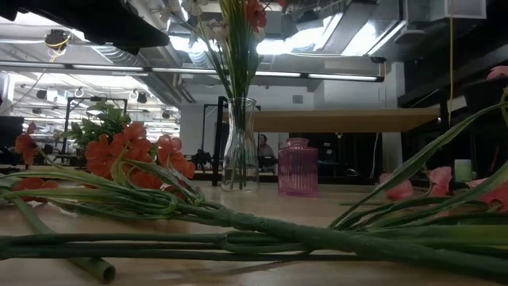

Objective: Pick and place flowers into a vace then onto a shelf
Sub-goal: Put the red tulip into the transparent vase

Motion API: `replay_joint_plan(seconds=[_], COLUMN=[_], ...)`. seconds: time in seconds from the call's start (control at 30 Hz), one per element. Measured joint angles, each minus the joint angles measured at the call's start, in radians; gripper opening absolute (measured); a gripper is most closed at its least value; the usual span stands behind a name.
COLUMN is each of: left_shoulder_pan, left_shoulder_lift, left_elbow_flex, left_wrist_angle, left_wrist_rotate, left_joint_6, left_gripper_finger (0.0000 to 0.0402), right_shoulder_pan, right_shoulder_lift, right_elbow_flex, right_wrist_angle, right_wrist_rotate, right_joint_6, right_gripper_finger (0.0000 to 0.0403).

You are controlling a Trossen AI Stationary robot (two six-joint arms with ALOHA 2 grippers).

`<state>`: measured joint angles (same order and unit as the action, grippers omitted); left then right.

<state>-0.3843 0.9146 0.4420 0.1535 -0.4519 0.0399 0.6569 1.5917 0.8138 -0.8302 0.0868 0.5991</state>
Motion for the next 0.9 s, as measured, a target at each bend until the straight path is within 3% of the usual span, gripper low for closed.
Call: replay_joint_plan(seconds=[0.2, 0.53, 0.73, 0.9], left_shoulder_pan=[0.0, 0.0, 0.0, 0.0], left_shoulder_lift=[0.0, 0.0, 0.003, 0.064], left_elbow_flex=[0.0, 0.0, 0.0, 0.0], left_wrist_angle=[0.005, 0.065, 0.122, 0.198], left_wrist_rotate=[0.0, 0.001, 0.015, 0.09], left_joint_6=[0.0, 0.0, 0.0, 0.0], left_gripper_finger=[0.0003, 0.001, 0.0021, 0.0048], right_shoulder_pan=[-0.014, -0.065, -0.098, -0.135], right_shoulder_lift=[-0.002, -0.003, -0.005, -0.005], right_elbow_flex=[0.137, 0.335, 0.453, 0.517], right_wrist_angle=[-0.252, -0.481, -0.517, -0.513], right_wrist_rotate=[0.045, 0.097, 0.13, 0.132], right_joint_6=[0.005, -0.084, -0.164, -0.24], right_gripper_finger=[0.0002, 0.0, 0.0, 0.0])
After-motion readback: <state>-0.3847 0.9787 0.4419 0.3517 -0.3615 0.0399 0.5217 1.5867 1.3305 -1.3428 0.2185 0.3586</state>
